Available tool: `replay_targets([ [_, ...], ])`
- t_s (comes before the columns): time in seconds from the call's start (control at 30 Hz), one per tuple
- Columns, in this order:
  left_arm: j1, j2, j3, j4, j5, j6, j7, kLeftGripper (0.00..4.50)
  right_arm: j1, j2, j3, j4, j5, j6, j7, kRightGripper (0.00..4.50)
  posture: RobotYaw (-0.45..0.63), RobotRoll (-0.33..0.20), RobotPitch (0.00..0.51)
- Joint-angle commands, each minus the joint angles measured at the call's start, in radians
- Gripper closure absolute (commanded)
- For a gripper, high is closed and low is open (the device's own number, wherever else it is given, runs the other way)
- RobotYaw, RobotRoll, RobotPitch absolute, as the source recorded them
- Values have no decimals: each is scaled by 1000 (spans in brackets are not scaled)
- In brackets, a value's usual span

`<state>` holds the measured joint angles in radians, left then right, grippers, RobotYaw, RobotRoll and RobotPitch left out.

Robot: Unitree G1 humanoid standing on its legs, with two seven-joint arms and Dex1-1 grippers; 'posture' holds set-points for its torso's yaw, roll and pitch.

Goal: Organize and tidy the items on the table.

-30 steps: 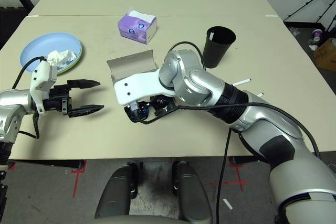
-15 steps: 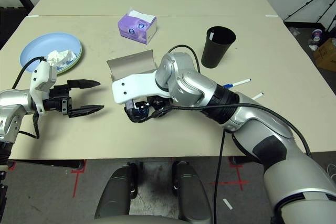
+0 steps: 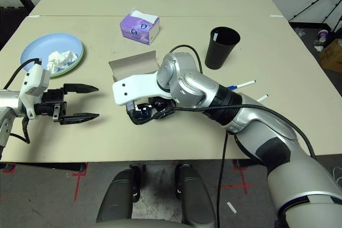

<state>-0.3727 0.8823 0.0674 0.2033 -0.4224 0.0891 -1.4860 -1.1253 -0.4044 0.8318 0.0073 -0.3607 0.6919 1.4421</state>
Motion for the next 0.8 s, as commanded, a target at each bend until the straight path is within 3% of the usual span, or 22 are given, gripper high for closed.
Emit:
replay_targets([
  [0.03,22,19,-9,-32,11,-33,-37,31,0,-7,15,0,-7,-20,9,0,30,0,173],
  [0.8,34,17,-14,-40,20,-31,-28,31,13,29,17,47,-50,-76,-23,0,33,0,169],
])
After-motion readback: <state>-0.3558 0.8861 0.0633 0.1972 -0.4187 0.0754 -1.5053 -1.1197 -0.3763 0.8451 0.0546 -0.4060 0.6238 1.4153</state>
